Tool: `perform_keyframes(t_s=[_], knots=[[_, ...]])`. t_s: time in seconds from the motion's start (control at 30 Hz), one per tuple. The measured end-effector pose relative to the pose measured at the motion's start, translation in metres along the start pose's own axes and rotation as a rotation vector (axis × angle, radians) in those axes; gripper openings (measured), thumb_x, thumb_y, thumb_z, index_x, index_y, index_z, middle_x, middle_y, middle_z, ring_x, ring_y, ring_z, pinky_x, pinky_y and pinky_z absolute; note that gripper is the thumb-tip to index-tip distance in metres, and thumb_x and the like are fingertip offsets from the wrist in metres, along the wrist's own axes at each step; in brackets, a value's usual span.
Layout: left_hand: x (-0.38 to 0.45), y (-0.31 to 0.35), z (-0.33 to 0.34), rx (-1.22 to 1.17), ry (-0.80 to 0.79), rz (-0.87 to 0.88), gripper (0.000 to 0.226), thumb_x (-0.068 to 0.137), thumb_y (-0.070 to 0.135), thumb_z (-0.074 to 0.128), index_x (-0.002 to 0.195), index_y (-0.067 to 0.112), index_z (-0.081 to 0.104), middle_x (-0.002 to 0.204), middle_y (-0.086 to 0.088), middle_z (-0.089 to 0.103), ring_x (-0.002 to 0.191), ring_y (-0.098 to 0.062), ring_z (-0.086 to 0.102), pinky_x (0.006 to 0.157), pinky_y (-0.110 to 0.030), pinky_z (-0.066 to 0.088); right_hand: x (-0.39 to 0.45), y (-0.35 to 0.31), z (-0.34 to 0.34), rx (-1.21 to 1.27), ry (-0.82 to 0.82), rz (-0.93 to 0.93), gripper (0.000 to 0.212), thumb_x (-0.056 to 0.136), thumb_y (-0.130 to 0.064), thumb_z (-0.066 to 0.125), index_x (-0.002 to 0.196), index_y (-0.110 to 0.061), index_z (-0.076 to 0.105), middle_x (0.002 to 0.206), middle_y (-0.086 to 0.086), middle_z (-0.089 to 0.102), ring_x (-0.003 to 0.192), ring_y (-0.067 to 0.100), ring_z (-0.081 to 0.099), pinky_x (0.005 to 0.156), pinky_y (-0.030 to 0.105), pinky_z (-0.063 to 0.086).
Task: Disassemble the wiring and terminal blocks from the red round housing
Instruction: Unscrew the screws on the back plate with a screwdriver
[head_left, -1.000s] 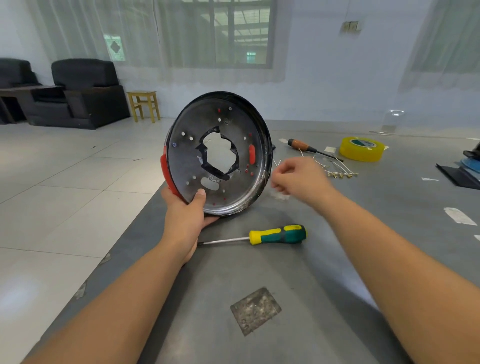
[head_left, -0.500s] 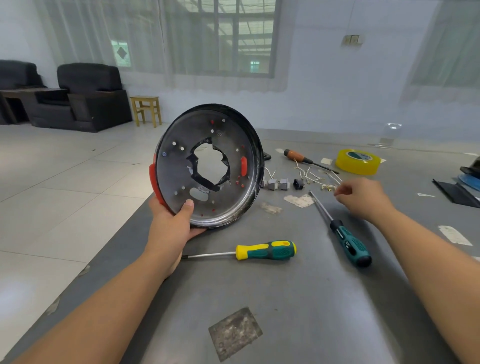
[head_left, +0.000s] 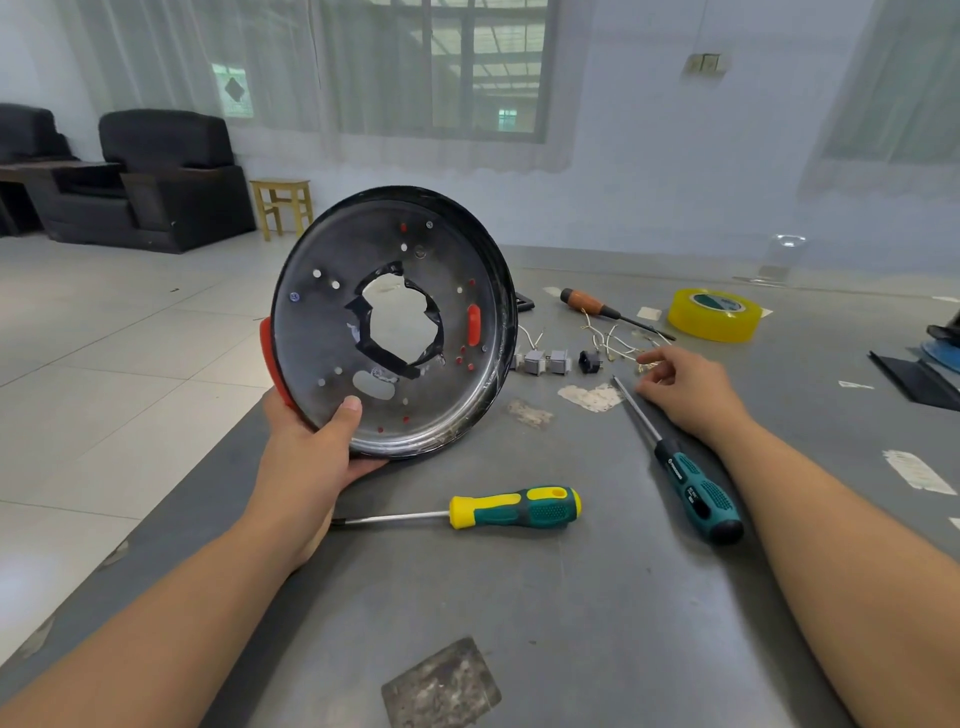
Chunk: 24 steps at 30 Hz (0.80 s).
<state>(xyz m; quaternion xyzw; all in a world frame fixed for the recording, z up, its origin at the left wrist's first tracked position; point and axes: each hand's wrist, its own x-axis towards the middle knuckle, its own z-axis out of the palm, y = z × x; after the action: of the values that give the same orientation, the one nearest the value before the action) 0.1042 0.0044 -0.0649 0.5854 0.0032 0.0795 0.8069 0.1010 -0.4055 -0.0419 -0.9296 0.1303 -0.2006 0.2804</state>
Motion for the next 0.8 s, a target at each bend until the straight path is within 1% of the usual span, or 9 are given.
perform_keyframes(t_s=[0.2, 0.3, 0.4, 0.47, 0.53, 0.6, 0.67, 0.7, 0.8], knots=[[0.000, 0.000, 0.001, -0.010, 0.001, 0.004, 0.043, 0.104, 0.010, 0.063, 0.136, 0.030, 0.043, 0.131, 0.006, 0.065, 0.110, -0.021, 0.074, 0.071, -0.040, 0.066, -0.004, 0.001, -0.003, 0.036, -0.020, 0.009, 0.031, 0.088, -0.014, 0.073, 0.115, -0.028, 0.066, 0.091, -0.008, 0.071, 0.082, 0.007, 0.063, 0.074, 0.020, 0.046], [-0.001, 0.002, 0.001, -0.011, -0.003, -0.002, 0.045, 0.104, 0.010, 0.063, 0.137, 0.031, 0.043, 0.133, 0.005, 0.063, 0.113, -0.023, 0.072, 0.072, -0.040, 0.066, -0.012, -0.003, -0.009, 0.057, -0.040, 0.045, 0.034, 0.089, -0.007, 0.067, 0.116, -0.027, 0.065, 0.097, -0.008, 0.073, 0.087, 0.008, 0.065, 0.086, 0.025, 0.051], [-0.002, 0.003, 0.002, -0.006, -0.003, -0.005, 0.046, 0.104, 0.010, 0.063, 0.140, 0.029, 0.042, 0.133, 0.005, 0.063, 0.114, -0.024, 0.071, 0.072, -0.041, 0.066, -0.020, -0.018, -0.021, 0.021, -0.003, 0.029, 0.026, 0.091, -0.011, 0.066, 0.113, -0.023, 0.069, 0.105, -0.004, 0.071, 0.092, 0.013, 0.065, 0.086, 0.027, 0.048], [-0.003, 0.005, 0.003, -0.007, -0.006, -0.008, 0.046, 0.104, 0.009, 0.062, 0.141, 0.028, 0.041, 0.133, 0.006, 0.063, 0.114, -0.024, 0.071, 0.071, -0.041, 0.066, -0.027, -0.040, -0.029, 0.035, 0.061, -0.048, 0.018, 0.093, -0.015, 0.066, 0.108, -0.024, 0.071, 0.102, -0.006, 0.070, 0.090, 0.011, 0.063, 0.082, 0.026, 0.046], [-0.004, 0.006, 0.003, -0.017, -0.010, -0.023, 0.047, 0.104, 0.009, 0.062, 0.142, 0.027, 0.041, 0.134, 0.005, 0.063, 0.115, -0.026, 0.071, 0.070, -0.041, 0.066, -0.038, -0.069, -0.029, 0.050, 0.081, -0.145, 0.013, 0.093, -0.019, 0.067, 0.102, -0.029, 0.071, 0.094, -0.015, 0.068, 0.087, 0.003, 0.062, 0.077, 0.020, 0.046], [-0.005, 0.008, 0.002, -0.032, -0.021, -0.039, 0.046, 0.105, 0.010, 0.062, 0.144, 0.026, 0.042, 0.135, 0.003, 0.065, 0.116, -0.026, 0.071, 0.070, -0.042, 0.066, -0.050, -0.098, -0.019, 0.110, 0.064, -0.215, 0.011, 0.092, -0.023, 0.068, 0.099, -0.031, 0.071, 0.089, -0.022, 0.068, 0.082, -0.006, 0.062, 0.071, 0.008, 0.044], [-0.006, 0.010, 0.002, -0.045, -0.038, -0.050, 0.043, 0.105, 0.013, 0.062, 0.143, 0.026, 0.046, 0.133, 0.001, 0.068, 0.114, -0.026, 0.072, 0.069, -0.041, 0.065, -0.062, -0.121, -0.004, 0.181, 0.040, -0.228, 0.011, 0.093, -0.030, 0.068, 0.103, -0.027, 0.072, 0.089, -0.020, 0.070, 0.080, -0.010, 0.062, 0.070, 0.003, 0.043], [-0.007, 0.011, 0.002, -0.057, -0.048, -0.057, 0.041, 0.105, 0.014, 0.062, 0.142, 0.026, 0.048, 0.132, 0.000, 0.069, 0.113, -0.026, 0.073, 0.069, -0.042, 0.065, -0.066, -0.130, 0.003, 0.205, 0.018, -0.207, 0.020, 0.094, -0.037, 0.066, 0.109, -0.025, 0.071, 0.093, -0.016, 0.071, 0.084, -0.006, 0.064, 0.076, 0.008, 0.047], [-0.010, 0.015, 0.001, -0.109, -0.061, -0.100, 0.036, 0.106, 0.020, 0.059, 0.140, 0.028, 0.051, 0.130, -0.002, 0.071, 0.112, -0.027, 0.073, 0.069, -0.044, 0.065, -0.073, -0.144, 0.019, 0.227, -0.058, -0.087, 0.047, 0.095, -0.056, 0.057, 0.129, -0.025, 0.062, 0.109, -0.007, 0.071, 0.100, 0.011, 0.067, 0.090, 0.034, 0.054]])
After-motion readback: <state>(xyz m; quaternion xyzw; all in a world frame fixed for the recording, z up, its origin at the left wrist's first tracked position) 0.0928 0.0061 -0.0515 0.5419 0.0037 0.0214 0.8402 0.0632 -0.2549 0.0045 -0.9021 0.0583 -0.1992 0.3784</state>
